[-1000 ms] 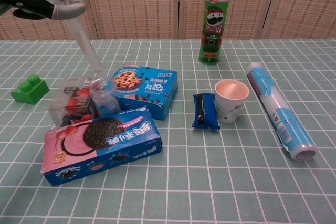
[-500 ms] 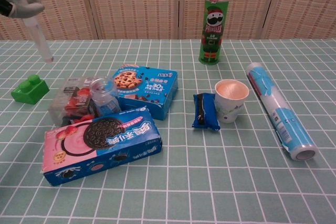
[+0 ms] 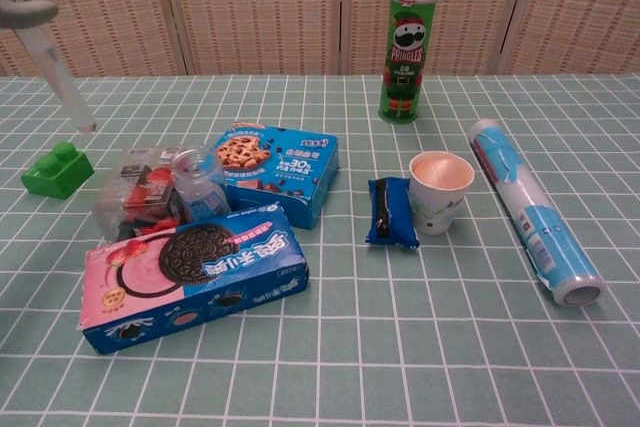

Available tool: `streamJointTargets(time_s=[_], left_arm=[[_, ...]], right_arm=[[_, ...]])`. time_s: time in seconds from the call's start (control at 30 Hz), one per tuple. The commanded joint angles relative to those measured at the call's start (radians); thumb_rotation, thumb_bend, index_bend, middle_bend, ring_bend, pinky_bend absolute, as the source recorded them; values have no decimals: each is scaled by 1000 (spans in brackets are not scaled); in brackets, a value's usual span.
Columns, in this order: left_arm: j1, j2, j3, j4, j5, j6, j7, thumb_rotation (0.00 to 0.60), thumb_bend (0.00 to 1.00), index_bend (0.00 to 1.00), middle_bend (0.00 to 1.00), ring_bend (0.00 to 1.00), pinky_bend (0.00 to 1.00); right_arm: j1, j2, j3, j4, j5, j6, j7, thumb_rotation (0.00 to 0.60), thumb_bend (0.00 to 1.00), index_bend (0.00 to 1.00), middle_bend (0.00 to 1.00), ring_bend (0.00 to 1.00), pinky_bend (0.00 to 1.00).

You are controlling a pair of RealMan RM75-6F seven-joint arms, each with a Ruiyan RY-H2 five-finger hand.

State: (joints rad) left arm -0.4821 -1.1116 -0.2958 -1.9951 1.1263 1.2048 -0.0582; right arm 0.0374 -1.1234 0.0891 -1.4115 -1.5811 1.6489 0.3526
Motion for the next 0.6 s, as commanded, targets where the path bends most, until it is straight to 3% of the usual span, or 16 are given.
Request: streamJointTargets(time_s=[0.03, 0.33, 0.47, 0.6], left_arm=[[6, 41, -19, 8, -25, -53, -72, 600, 424, 842, 1000, 1000, 1000], [-4, -59, 31, 124, 5, 84, 220, 600, 423, 843, 1000, 1000, 1000], [1, -57, 22, 97, -29, 74, 198, 600, 424, 847, 1000, 1000, 1000], [11, -13, -1, 38, -67, 20, 88, 600, 424, 848, 1000, 1000, 1000]], right_arm=[[0, -1, 0, 1, 0, 0, -1, 600, 52, 276, 362, 294, 349], [-4, -1, 0, 1, -3, 8, 0, 600, 52, 276, 363, 294, 349], [-5, -1, -1, 1, -6, 11, -2, 600, 52, 276, 363, 294, 349], [-3, -1, -2, 0, -8, 9, -4, 600, 52, 276, 363, 294, 349]])
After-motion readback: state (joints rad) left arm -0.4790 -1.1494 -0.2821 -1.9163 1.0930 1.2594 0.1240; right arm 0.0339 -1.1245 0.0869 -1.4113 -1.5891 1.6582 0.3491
